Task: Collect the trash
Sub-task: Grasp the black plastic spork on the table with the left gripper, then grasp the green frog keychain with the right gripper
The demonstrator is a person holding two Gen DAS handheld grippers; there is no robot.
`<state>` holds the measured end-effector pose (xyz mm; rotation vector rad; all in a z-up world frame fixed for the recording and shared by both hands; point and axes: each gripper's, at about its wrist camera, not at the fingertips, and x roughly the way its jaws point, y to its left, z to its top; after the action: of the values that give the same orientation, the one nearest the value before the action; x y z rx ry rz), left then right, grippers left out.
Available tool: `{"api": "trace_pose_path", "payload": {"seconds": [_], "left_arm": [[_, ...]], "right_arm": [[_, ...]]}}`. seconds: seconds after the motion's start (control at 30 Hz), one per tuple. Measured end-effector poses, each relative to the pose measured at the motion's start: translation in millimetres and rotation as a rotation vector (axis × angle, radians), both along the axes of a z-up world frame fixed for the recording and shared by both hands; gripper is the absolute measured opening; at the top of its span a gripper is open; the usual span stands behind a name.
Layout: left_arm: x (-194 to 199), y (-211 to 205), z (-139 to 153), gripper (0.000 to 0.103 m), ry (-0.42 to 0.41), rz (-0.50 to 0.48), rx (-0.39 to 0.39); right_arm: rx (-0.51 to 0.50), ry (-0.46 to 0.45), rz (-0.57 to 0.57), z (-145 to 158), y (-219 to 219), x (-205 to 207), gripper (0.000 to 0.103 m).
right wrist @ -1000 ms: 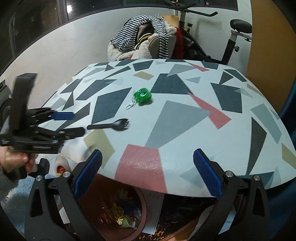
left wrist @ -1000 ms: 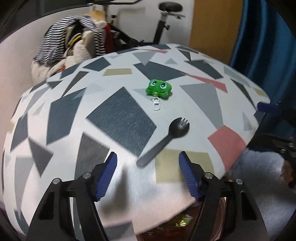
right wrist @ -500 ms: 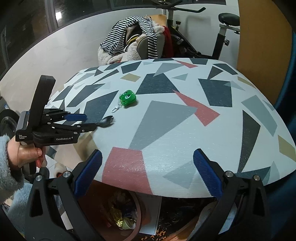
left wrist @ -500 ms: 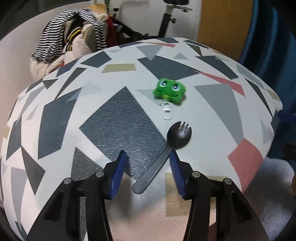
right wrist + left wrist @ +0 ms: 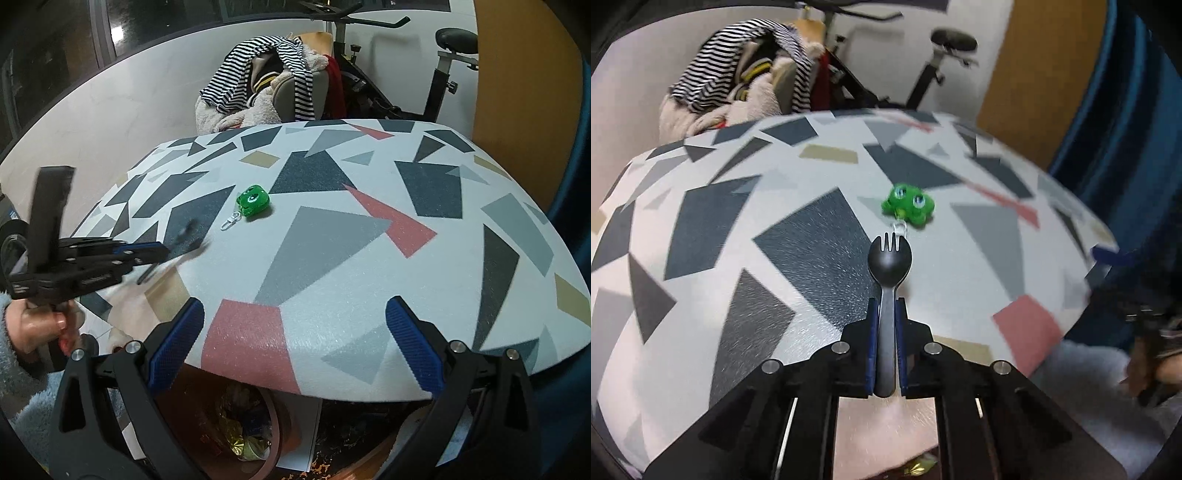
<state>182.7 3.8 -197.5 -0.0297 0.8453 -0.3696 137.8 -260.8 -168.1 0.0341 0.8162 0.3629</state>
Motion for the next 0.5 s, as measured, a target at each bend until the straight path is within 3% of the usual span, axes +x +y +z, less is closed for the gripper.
{"api": "trace_pose_path", "payload": {"seconds": [0.13,0.2,0.33,0.5], "left_arm": [[-19,19,22,0.009,-0.040,0.059,-0.114],[-26,23,32,0.009,-0.067,0.064,-0.134],[-45,28,53,0.009,-0.127,0.080,-0.152],[-63,32,68,0.009,-0.181,0.082,-0.105]], "right_arm": [[0.066,0.006,0.032,3,6,24,0.096],[0.092,-0.004,0.053,4,12,36,0.090],[0.081,-0.019,0.092,2,42,84,0.076],[0.060,0.043,0.107,-5,74,128,0.068]]}}
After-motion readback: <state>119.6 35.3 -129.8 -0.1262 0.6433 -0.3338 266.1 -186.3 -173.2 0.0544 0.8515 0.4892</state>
